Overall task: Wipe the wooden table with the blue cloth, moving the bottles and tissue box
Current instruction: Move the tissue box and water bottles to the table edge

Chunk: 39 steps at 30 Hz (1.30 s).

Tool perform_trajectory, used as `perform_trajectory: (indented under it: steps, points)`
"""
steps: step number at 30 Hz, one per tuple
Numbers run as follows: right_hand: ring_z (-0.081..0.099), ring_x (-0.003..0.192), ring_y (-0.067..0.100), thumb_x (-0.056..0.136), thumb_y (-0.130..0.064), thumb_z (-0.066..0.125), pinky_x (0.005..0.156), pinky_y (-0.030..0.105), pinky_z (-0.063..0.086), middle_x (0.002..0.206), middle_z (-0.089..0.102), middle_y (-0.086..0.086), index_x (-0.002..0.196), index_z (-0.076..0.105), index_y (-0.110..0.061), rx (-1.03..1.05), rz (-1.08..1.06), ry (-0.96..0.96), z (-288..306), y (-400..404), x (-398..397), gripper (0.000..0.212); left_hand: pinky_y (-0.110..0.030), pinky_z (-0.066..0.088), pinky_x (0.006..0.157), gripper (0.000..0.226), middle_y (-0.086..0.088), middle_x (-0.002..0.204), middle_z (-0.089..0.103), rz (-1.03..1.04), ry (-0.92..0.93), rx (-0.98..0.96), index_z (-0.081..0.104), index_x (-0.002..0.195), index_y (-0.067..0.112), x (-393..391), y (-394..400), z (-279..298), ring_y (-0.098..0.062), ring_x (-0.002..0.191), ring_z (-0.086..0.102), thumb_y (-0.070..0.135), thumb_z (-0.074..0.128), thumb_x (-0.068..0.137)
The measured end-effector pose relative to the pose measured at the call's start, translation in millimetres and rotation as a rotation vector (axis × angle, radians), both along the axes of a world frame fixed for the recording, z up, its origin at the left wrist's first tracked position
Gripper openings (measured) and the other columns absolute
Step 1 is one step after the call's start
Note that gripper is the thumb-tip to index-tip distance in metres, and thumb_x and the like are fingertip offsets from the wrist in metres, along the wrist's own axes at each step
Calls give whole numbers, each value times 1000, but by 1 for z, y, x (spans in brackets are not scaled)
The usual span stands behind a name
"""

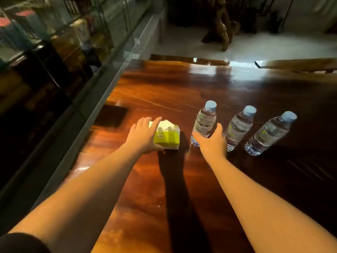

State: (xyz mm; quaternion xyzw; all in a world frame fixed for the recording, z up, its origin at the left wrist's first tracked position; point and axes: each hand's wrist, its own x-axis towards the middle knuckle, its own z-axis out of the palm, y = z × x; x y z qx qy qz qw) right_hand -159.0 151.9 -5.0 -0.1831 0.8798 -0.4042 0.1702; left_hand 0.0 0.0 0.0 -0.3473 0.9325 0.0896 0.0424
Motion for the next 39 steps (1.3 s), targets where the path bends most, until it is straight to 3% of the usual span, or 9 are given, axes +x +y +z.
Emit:
perform_trajectory:
  steps: [3,6,9,14,17,22,26,31,39]
  points:
    - [46,128,31,66,-53,77,99,46,43,145,43,11,149,20,-18,-38,-52,-30,-17,-14,-13,107,-55,20,117,120,-12,161,12,-41,-107,10,0,151,33,-18,-18,-14,-34,148,8,61,77,63]
    - [56,114,24,63,-52,78,93,44,49,132,54,3,140,34,-22,-125,-41,-52,-31,-20,-20,94,-58,15,117,125,-9,162,8,-114,-186,13,-7,150,36,-32,-30,-28,-32,149,4,63,77,61]
    - [60,104,22,67,-48,77,82,35,47,121,60,1,129,42,-22,-155,-45,-12,-41,-23,-26,76,-59,20,114,126,-4,157,22,-179,-225,-6,-7,149,36,-35,-34,-43,-30,146,17,58,79,60]
    - [58,91,20,74,-42,76,74,31,41,109,61,0,125,40,-18,-170,-45,24,-50,-26,-30,66,-53,25,109,116,-9,142,37,-245,-252,-120,3,147,34,-38,-37,-60,-31,134,33,50,79,62]
    - [57,86,20,74,-41,76,72,32,41,101,59,-4,120,41,-19,-186,-41,56,-53,-26,-32,62,-52,25,111,117,-13,137,39,-251,-262,-115,2,146,34,-46,-45,-63,-33,127,42,51,79,60]
    - [55,83,19,72,-40,77,72,32,40,98,58,-5,112,42,-21,-203,-28,96,-55,-26,-34,56,-46,36,100,123,-11,140,42,-167,-265,-95,-5,150,31,-47,-48,-65,-32,124,44,59,75,61]
    - [52,85,21,70,-42,77,73,34,42,98,56,-1,117,45,-15,-163,-12,131,-51,-27,-26,62,-47,36,98,115,-10,130,50,-55,-163,-52,3,148,35,-10,-46,-53,-33,119,45,58,72,59]
    - [56,79,21,68,-47,77,70,30,41,89,57,-2,111,53,-15,-151,121,100,-43,-50,22,58,-44,38,97,114,-14,126,49,228,15,59,6,149,34,96,-23,-33,-37,117,47,56,71,57]
    - [62,87,23,70,-45,76,74,27,43,100,68,6,114,60,-15,-208,447,-8,-21,-113,163,56,-39,46,86,113,-9,129,50,765,33,22,1,146,37,275,43,-22,-27,111,52,55,70,59]
